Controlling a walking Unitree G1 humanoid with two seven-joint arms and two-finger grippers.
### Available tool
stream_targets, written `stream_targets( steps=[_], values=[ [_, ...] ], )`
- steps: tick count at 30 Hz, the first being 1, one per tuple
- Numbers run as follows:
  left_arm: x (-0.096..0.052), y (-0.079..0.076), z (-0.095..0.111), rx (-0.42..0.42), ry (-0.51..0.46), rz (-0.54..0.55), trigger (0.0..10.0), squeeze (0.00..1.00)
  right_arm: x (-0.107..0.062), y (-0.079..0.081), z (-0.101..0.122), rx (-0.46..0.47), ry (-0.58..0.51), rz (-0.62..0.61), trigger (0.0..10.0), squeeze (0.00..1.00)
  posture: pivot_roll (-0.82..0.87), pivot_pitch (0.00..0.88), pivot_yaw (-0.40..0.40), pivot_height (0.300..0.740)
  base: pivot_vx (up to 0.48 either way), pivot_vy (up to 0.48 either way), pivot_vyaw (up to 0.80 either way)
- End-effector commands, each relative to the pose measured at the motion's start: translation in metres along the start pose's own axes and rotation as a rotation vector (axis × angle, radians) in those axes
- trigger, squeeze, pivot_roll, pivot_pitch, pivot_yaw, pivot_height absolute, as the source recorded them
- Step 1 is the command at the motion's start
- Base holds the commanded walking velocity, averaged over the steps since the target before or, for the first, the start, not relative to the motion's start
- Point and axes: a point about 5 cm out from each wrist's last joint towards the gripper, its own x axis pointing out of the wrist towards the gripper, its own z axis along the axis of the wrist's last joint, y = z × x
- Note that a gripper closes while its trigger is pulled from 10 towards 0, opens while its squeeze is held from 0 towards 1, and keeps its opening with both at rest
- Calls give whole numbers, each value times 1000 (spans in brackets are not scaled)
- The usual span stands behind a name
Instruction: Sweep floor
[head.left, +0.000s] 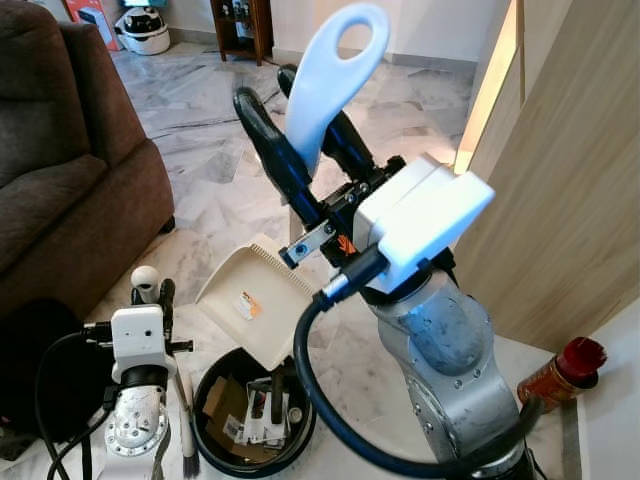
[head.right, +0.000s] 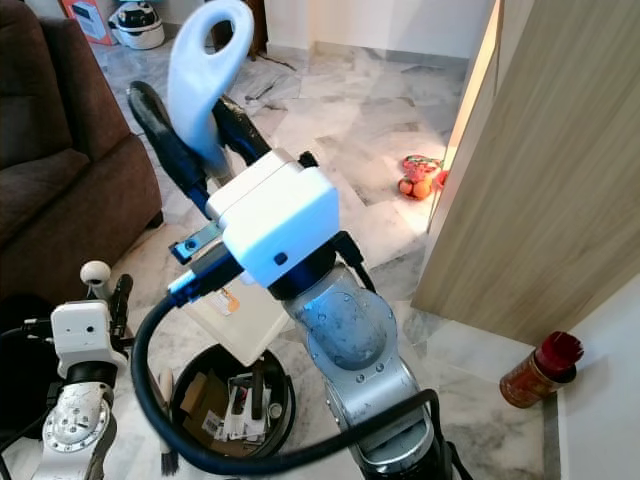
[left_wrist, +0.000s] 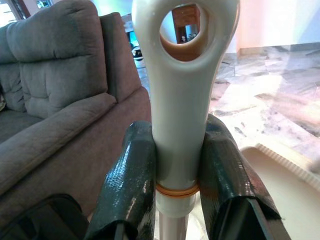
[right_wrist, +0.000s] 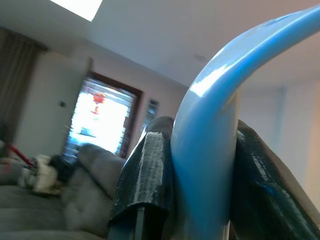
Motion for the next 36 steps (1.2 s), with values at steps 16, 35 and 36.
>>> stream_targets(
  steps=[16,35,36],
  values=[
    [0,1,9,-2,-42,-1,10000,0,-36,-82,-53,-314,221,-381,10000,0,136,105,47,740,0,0,0],
    [-5,0,8,-13,-33,-32,10000,0,-122,-119,-127,-281,574,-602,10000,0,149,102,50,740,0,0,0],
    [-5,-1,8,-13,-32,-34,10000,0,-126,-119,-131,-262,590,-606,10000,0,149,102,50,740,0,0,0]
  ],
)
